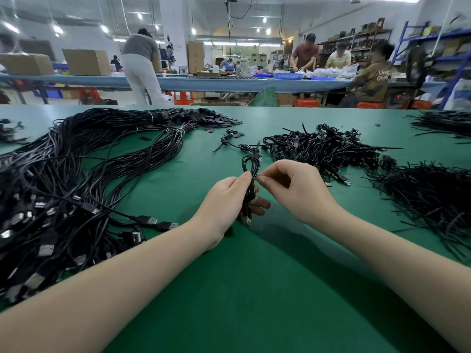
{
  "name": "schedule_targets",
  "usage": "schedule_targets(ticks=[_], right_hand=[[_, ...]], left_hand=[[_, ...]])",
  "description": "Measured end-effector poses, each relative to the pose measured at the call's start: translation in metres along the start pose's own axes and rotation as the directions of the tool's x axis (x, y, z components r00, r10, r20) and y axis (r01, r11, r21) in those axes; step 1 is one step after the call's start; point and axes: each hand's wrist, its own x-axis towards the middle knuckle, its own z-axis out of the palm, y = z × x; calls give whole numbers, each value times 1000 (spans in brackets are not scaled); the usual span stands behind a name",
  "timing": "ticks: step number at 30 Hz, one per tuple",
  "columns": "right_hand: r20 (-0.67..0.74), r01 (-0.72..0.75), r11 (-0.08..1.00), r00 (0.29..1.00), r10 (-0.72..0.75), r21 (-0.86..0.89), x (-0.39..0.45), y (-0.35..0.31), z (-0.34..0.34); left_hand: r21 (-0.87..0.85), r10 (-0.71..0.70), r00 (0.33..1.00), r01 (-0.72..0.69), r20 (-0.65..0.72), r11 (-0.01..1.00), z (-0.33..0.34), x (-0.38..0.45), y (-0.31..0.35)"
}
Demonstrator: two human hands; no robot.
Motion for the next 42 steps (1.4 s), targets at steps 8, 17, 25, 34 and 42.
schedule_targets(ticks=[8, 17, 25, 34, 42], right_hand=[[-64, 34, 999, 997, -35, -14, -4, -4, 3], [-37, 11, 995, 999, -15, -97, -8, 6, 1], [-82, 195, 962, 973, -214, -193, -12, 3, 3], [-88, 402, 825, 878, -470, -397, -11, 5, -2], [-176, 405, 846, 858, -482, -346, -11, -1, 3]], left_hand=[[-24, -32, 997, 30, -66, 999, 1, -2, 7], [137, 258, 966, -253, -19, 958, 4, -9, 2], [5, 161, 981, -161, -105, 987, 2, -7, 1], [-51, 137, 990, -136, 16, 989, -1, -5, -5], [120, 292, 949, -279, -115, 953, -5, 3, -14]])
